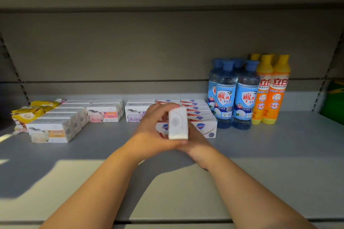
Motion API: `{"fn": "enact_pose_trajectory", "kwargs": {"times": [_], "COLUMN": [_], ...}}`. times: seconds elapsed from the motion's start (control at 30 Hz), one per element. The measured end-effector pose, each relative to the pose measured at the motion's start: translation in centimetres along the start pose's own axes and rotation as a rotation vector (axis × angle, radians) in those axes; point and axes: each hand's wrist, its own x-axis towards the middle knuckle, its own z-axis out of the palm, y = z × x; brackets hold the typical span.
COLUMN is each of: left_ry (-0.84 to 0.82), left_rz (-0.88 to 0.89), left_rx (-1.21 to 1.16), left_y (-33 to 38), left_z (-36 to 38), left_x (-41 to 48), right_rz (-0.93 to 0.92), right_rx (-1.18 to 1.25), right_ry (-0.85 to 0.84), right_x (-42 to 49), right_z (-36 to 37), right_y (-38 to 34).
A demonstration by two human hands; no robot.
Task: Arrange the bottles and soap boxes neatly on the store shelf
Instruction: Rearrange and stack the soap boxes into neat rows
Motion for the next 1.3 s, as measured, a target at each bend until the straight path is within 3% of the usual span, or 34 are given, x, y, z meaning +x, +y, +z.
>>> {"fn": "enact_pose_trajectory", "kwargs": {"times": [0.1, 0.2, 0.3, 0.4, 0.47, 0.57, 0.7, 0.77, 0.9, 1.03, 1.2, 1.3], "left_ry": [-0.08, -0.066, 0.116, 0.408, 0.475, 0.415, 0.387, 0.354, 0.346, 0.192, 0.076, 0.198], "left_rz": [0.111, 0.098, -0.077, -0.275, -0.489, -0.707, -0.82, -0.796, -0.662, -0.319, -0.036, -0.048], "left_rx": [0.157, 0.093, -0.184, -0.439, -0.57, -0.616, -0.842, -0.81, -0.433, -0.18, -0.043, 0.026], "left_y": [0.7, 1.0, 1.2, 0.6, -0.1, -1.1, -0.9, -0.9, -0.6, 0.0, -0.2, 0.1], "left_z": [0.3, 0.1, -0.2, -0.9, -1.3, -1.5, -1.8, -1.8, -1.3, -0.8, -1.5, -1.2], "left_x": [-0.2, -0.2, 0.3, 1.5, 1.8, 1.9, 1.7, 1.7, 2.1, 1.2, 0.4, 0.7], "right_rz": [-0.103, -0.113, -0.005, -0.022, -0.07, -0.199, -0.432, -0.393, -0.217, 0.063, 0.454, 0.463], "right_rx": [-0.18, -0.11, 0.148, 0.319, 0.418, 0.218, -0.071, 0.008, 0.44, 0.819, 0.911, 0.868], "right_ry": [-0.027, -0.022, 0.022, 0.129, 0.182, 0.211, 0.252, 0.261, 0.35, 0.378, 0.145, 0.1], "right_x": [-0.2, -0.4, -0.6, -0.8, -1.0, -1.4, -1.3, -1.2, -1.0, -0.9, -1.2, -1.2], "right_z": [0.2, 0.1, -0.2, 0.0, 0.1, 0.1, 0.3, 0.4, -0.2, -1.3, -0.9, -0.5], "right_y": [-0.8, -0.7, -0.4, -0.8, -1.0, -0.9, -0.8, -1.0, -1.5, -2.4, -2.8, -2.6]}}
